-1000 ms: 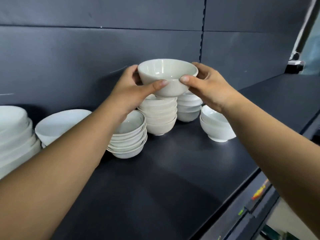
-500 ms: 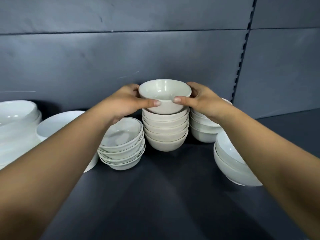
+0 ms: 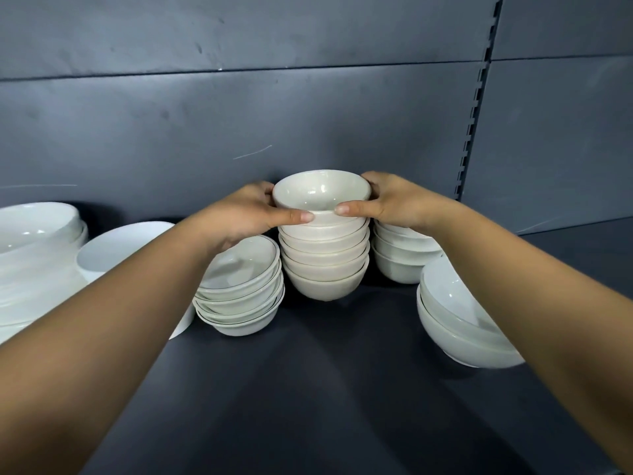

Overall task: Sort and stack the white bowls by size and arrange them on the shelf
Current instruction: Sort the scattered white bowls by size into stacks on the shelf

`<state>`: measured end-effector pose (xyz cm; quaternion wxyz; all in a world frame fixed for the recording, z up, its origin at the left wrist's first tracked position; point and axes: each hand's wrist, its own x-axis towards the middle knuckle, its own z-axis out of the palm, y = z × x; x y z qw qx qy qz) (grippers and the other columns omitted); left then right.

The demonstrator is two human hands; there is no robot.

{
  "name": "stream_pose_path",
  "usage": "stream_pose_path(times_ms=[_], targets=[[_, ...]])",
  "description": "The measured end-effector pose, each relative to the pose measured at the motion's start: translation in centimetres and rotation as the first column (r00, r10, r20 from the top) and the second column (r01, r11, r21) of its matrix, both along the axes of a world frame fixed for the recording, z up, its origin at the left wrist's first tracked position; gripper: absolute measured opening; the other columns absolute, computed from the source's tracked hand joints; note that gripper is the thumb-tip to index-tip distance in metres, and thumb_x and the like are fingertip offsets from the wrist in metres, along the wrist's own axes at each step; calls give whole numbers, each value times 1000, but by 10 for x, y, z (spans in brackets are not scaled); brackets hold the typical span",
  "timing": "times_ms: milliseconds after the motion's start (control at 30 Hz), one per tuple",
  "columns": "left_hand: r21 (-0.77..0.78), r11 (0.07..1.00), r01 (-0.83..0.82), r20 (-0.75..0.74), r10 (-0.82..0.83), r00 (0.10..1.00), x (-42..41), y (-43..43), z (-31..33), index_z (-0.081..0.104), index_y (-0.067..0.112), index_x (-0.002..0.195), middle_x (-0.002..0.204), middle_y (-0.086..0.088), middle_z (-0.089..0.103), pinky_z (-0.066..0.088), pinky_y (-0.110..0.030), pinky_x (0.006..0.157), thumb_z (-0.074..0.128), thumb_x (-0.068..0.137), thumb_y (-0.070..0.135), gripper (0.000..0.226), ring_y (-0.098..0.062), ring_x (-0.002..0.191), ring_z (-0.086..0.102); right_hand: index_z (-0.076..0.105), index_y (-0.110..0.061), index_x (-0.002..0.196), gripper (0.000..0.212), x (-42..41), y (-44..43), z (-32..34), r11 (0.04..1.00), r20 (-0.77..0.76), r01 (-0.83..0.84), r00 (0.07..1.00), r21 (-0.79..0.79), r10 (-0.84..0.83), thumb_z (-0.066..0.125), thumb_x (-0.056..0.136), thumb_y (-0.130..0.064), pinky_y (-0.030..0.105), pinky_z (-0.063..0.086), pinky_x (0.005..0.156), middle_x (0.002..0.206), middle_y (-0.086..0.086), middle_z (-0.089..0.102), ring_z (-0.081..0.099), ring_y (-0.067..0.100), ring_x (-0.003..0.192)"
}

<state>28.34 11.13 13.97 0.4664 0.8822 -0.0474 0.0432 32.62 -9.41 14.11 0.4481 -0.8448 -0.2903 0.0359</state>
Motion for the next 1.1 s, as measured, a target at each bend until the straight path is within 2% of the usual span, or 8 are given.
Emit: stream_pose_path(times_ms=[133,267,500,600,667,767,900,1100], targets=[[24,1000,-4,30,4,1000,-2,-1,0,57,11,116,110,-2,66,46,-16,82,73,76,27,46,-9,98,61,54,-30,86,18,2,0,-2,1000,-1,22,1000,-8,-22,70,77,-33,19,46,80,90,-12,61,57,3,86],[11,1000,2,27,-3,1000,-4,-2,-3,56,12,119,113,-2,66,47,-24,90,71,78,29,47,-13,105,60,58,-22,98,32,3,0,-2,999,-4,51,999,-10,-51,71,74,-38,26,46,90,98,-7,64,59,10,96],[21,1000,-19,70,18,997,-12,-1,-8,60,16,116,115,3,65,42,-30,102,66,82,33,39,-10,110,58,32,-35,76,43,5,4,-2,980,145,175,976,-91,-160,70,68,-54,20,33,68,77,-19,38,38,-1,71],[4,998,-59,125,58,990,-20,-2,-9,58,21,94,102,10,64,42,-12,91,62,86,29,11,0,98,59,40,-25,127,71,1,4,-1,961,254,222,951,-166,-176,67,69,-56,29,34,95,126,-2,50,45,14,117],[-42,993,-112,164,118,979,-28,-4,-8,56,22,100,105,12,57,37,-1,79,59,89,25,12,4,98,55,25,-15,144,86,-7,5,-1,949,343,255,922,-186,-180,65,77,-48,26,26,104,149,4,33,30,20,136],[-93,974,-206,254,224,941,-43,1,-9,50,9,130,131,0,54,36,-7,89,58,90,21,42,-8,118,51,29,-11,143,74,-23,11,3,947,525,258,842,-192,-123,64,83,-37,18,20,101,150,4,31,28,19,138],[-68,964,-258,410,263,873,-79,24,-12,65,20,101,89,16,63,41,-4,78,59,89,16,13,13,74,57,53,-13,128,51,-61,42,9,974,645,183,762,-136,-53,64,83,-35,16,27,95,135,1,52,45,18,125],[235,866,-442,538,263,801,-175,99,-26,72,17,91,83,22,63,37,-7,67,61,88,17,11,1,73,61,67,-16,109,33,-130,131,0,981,678,7,724,-195,129,60,85,-38,35,42,89,110,3,67,58,22,104]])
